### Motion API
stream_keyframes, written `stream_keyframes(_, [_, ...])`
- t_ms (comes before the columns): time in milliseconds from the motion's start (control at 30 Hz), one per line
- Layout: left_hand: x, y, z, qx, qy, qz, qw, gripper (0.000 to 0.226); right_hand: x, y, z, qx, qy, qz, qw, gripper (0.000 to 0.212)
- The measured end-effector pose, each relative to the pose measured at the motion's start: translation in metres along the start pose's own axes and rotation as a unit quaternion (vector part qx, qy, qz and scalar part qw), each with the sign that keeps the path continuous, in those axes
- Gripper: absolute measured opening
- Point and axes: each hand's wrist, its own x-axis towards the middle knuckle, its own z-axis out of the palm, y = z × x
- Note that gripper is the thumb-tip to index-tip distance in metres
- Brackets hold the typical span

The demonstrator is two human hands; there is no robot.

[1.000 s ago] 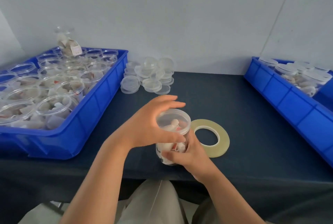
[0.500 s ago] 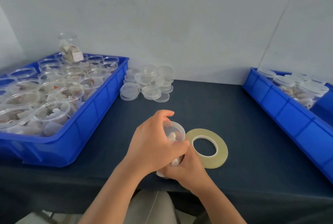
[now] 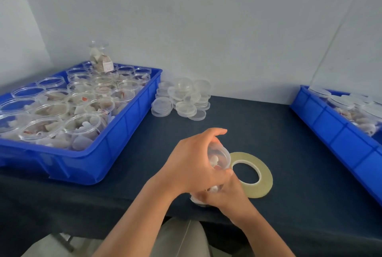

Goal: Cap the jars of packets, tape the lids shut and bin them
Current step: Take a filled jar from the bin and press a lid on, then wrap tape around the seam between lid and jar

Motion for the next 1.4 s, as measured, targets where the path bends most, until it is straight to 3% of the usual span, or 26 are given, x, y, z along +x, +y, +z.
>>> stream_keyframes(167, [0.003, -0.002, -0.004, 0.012, -0.026, 0.024, 0.999, 0.085, 0.002, 0.001, 0.001, 0.015, -0.019, -0.030, 0.999, 0.043])
stream_keyframes(300, [0.009, -0.007, -0.015, 0.021, -0.041, 0.024, 0.999, 0.090, 0.004, -0.005, 0.008, 0.000, -0.017, -0.028, 0.999, 0.071])
stream_keyframes(367, [0.011, -0.013, -0.020, 0.017, -0.037, 0.014, 0.999, 0.092, 0.000, -0.008, 0.004, -0.088, -0.021, -0.009, 0.996, 0.086])
stream_keyframes(467, [0.016, -0.027, -0.024, 0.015, -0.010, 0.004, 1.000, 0.089, -0.012, -0.011, -0.017, -0.326, 0.012, 0.008, 0.945, 0.093])
stream_keyframes(633, [0.024, -0.036, -0.019, 0.013, -0.036, 0.013, 0.999, 0.084, -0.022, -0.008, -0.076, -0.538, -0.009, 0.109, 0.836, 0.087])
stream_keyframes(733, [0.024, -0.039, -0.010, 0.009, -0.060, 0.034, 0.998, 0.078, -0.027, -0.006, -0.092, -0.575, -0.059, 0.125, 0.807, 0.066])
stream_keyframes(833, [0.024, -0.039, -0.007, 0.017, -0.040, 0.058, 0.997, 0.080, -0.033, -0.010, -0.087, -0.597, -0.034, 0.100, 0.795, 0.047])
stream_keyframes(933, [0.019, -0.033, -0.011, 0.062, 0.052, 0.099, 0.992, 0.092, -0.042, -0.017, -0.076, -0.564, 0.021, 0.085, 0.821, 0.040])
stream_keyframes(1000, [0.003, -0.024, -0.009, 0.059, 0.186, 0.115, 0.974, 0.073, -0.052, -0.023, -0.070, -0.497, 0.067, 0.081, 0.861, 0.042])
stream_keyframes(1067, [-0.022, -0.010, 0.004, 0.002, 0.268, 0.114, 0.957, 0.047, -0.068, -0.029, -0.062, -0.424, 0.108, 0.066, 0.897, 0.044])
stream_keyframes(1133, [-0.049, 0.006, 0.020, -0.055, 0.254, 0.101, 0.960, 0.033, -0.084, -0.035, -0.050, -0.352, 0.142, 0.043, 0.924, 0.043])
stream_keyframes(1200, [-0.068, 0.022, 0.034, -0.097, 0.191, 0.056, 0.975, 0.041, -0.099, -0.039, -0.039, -0.319, 0.154, 0.016, 0.935, 0.039])
stream_keyframes(1300, [-0.082, 0.038, 0.045, -0.176, 0.129, 0.009, 0.976, 0.053, -0.118, -0.041, -0.029, -0.326, 0.161, -0.035, 0.931, 0.040])
stream_keyframes(1400, [-0.088, 0.043, 0.041, -0.270, 0.114, -0.026, 0.956, 0.039, -0.130, -0.043, -0.023, -0.321, 0.174, -0.040, 0.930, 0.038])
